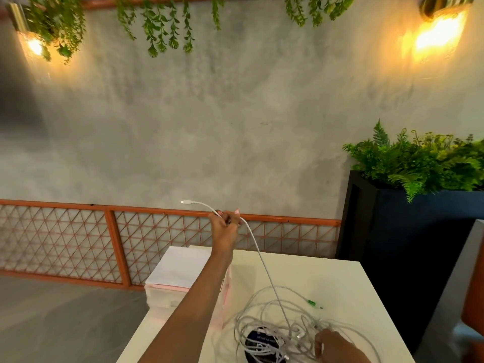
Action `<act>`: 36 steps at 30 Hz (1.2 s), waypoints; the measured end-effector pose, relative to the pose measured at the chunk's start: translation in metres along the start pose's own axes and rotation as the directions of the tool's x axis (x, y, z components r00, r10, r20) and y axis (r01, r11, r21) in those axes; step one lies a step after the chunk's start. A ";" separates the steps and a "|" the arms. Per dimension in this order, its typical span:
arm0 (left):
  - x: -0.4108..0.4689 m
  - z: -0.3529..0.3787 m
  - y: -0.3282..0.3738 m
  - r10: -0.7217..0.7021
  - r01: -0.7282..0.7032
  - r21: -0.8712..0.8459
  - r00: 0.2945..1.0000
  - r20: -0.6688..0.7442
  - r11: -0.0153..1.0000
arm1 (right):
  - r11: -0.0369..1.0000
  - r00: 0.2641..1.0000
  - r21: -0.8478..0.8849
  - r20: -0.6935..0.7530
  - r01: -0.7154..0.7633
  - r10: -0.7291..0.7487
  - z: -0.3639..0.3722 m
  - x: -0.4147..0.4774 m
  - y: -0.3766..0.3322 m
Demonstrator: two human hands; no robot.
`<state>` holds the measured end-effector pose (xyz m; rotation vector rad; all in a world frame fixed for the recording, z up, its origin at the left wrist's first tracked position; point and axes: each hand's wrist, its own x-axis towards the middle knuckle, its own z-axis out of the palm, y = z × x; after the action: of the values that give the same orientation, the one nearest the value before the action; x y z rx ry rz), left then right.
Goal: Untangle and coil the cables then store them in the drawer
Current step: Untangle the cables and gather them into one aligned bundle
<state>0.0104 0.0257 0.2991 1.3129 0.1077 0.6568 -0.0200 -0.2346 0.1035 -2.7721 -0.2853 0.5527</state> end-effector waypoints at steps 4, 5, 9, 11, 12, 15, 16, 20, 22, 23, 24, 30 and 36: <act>-0.008 0.004 -0.004 -0.014 0.007 0.065 0.994 0.109 0.998 | 0.992 0.999 -0.123 0.031 -0.014 0.018 0.004 0.015 -0.005; -0.012 0.006 -0.007 -0.018 0.008 0.072 0.990 0.139 0.997 | 0.993 0.998 -0.115 0.058 -0.032 0.039 -0.001 0.018 -0.011; -0.025 0.015 -0.013 -0.029 0.014 0.071 0.977 0.213 0.997 | 0.994 0.990 0.088 0.116 0.068 -0.078 -0.021 0.027 -0.036; -0.028 0.019 -0.012 -0.030 0.015 0.063 0.971 0.237 0.998 | 0.926 0.970 0.343 0.123 0.158 -0.211 -0.023 0.028 -0.047; -0.028 0.021 -0.011 -0.033 0.019 0.058 0.970 0.242 0.998 | 0.901 0.963 0.388 0.103 0.192 -0.249 -0.022 0.029 -0.049; -0.028 0.027 -0.003 -0.038 0.029 0.042 0.971 0.235 0.999 | 0.835 0.944 0.483 0.051 0.261 -0.325 -0.006 0.038 -0.046; -0.027 0.028 0.001 -0.030 0.021 0.040 0.974 0.226 0.999 | 0.848 0.949 0.462 0.044 0.258 -0.312 -0.003 0.036 -0.045; -0.021 0.026 0.015 0.011 -0.011 -0.004 0.980 0.197 1.000 | 0.889 0.961 0.371 -0.041 0.269 -0.274 0.006 0.029 -0.041; -0.017 0.024 0.020 0.011 -0.007 -0.029 0.990 0.143 1.000 | 0.907 0.960 0.315 -0.092 0.281 -0.265 0.007 0.028 -0.038; -0.014 0.023 0.022 0.010 -0.005 -0.047 0.993 0.120 0.999 | 0.907 0.956 0.303 -0.131 0.292 -0.263 0.009 0.033 -0.035; -0.012 0.022 0.024 0.011 -0.004 -0.061 0.995 0.104 0.998 | 0.910 0.958 0.305 -0.146 0.282 -0.248 0.010 0.037 -0.033; -0.005 0.014 0.033 0.016 -0.011 -0.096 0.999 0.048 0.995 | 0.933 0.961 0.286 -0.229 0.218 -0.154 -0.010 0.041 -0.042; -0.006 -0.002 0.020 -0.032 0.032 0.032 0.999 0.017 0.999 | 0.885 0.938 0.386 -0.317 0.260 -0.137 -0.041 0.043 -0.047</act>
<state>-0.0030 0.0260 0.3156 1.3452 0.1248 0.6182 0.0293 -0.1901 0.1406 -2.3201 -0.3364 0.1374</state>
